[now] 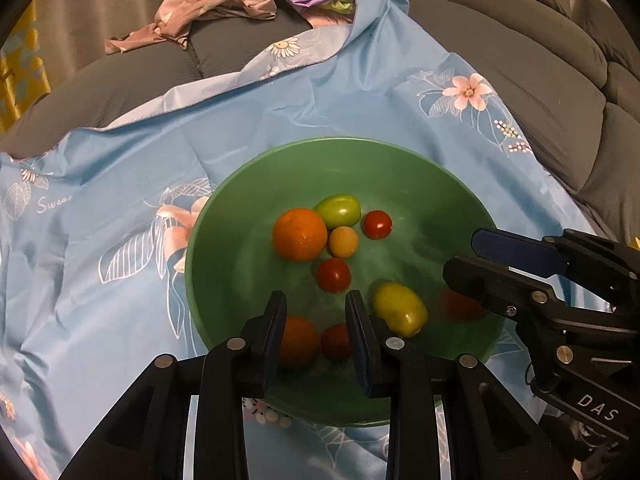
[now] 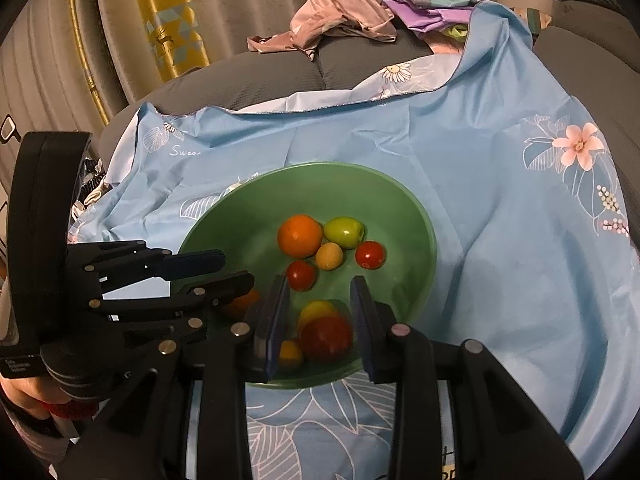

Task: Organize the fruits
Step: 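Open both tools to release the cherry tomatoes into the bowl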

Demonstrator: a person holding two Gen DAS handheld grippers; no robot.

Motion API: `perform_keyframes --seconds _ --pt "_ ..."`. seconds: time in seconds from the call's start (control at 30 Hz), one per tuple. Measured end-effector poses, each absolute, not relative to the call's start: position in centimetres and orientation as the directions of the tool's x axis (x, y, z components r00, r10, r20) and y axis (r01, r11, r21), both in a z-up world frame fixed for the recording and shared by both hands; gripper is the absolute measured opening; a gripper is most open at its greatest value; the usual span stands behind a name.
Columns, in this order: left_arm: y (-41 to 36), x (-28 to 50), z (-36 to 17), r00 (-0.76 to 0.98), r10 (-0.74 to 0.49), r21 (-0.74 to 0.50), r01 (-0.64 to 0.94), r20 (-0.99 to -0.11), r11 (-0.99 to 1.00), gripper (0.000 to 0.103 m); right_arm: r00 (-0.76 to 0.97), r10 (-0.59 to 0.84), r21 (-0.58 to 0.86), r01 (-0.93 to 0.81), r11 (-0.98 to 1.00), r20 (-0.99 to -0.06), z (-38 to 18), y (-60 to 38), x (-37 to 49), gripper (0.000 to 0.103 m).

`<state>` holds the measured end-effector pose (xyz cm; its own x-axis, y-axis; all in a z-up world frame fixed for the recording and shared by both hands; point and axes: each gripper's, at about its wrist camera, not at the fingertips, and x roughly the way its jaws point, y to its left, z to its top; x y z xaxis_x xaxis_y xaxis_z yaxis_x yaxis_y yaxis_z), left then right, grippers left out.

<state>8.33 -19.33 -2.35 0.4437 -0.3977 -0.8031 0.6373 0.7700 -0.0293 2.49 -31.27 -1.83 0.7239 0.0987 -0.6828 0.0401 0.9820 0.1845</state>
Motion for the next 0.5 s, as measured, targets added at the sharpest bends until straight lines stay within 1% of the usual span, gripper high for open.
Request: perform_keyframes --seconds 0.03,0.1,0.13,0.2,0.27,0.33,0.47,0.5 --pt "-19.3 8.4 -2.3 0.444 -0.393 -0.029 0.633 -0.805 0.774 0.029 0.725 0.098 0.186 0.043 0.982 -0.682 -1.8 -31.3 2.5 0.034" --pt "-19.1 8.4 -2.2 0.445 -0.392 -0.03 0.629 -0.805 0.777 0.03 0.726 0.092 0.185 0.049 0.981 -0.681 -1.7 -31.3 2.4 0.04" --pt "-19.0 8.3 -2.1 0.446 -0.393 -0.031 0.628 -0.804 0.777 0.034 0.728 0.091 0.185 0.05 0.981 -0.68 -1.7 -31.3 2.4 0.041" --pt "-18.8 8.2 -1.8 0.455 -0.392 -0.028 0.623 -0.8 0.781 0.05 0.73 0.09 0.185 0.051 0.981 -0.677 -1.5 -31.4 2.2 0.041" --pt "-18.5 7.9 -1.3 0.465 -0.392 -0.026 0.618 -0.793 0.786 0.054 0.733 0.088 0.184 0.051 0.982 -0.674 -1.3 -31.3 2.0 0.043" --pt "-18.1 7.6 -0.9 0.47 -0.395 -0.031 0.613 -0.789 0.79 0.056 0.738 0.083 0.181 0.053 0.982 -0.67 -1.0 -31.2 1.8 0.048" --pt "-17.3 7.0 0.1 0.483 -0.397 -0.035 0.6 -0.78 0.799 0.064 0.747 0.075 0.179 0.06 0.982 -0.66 -0.2 -31.0 1.2 0.058" --pt "-17.2 6.8 0.3 0.487 -0.398 -0.035 0.597 -0.778 0.801 0.065 0.75 0.071 0.177 0.062 0.982 -0.658 0.0 -30.9 1.0 0.061"
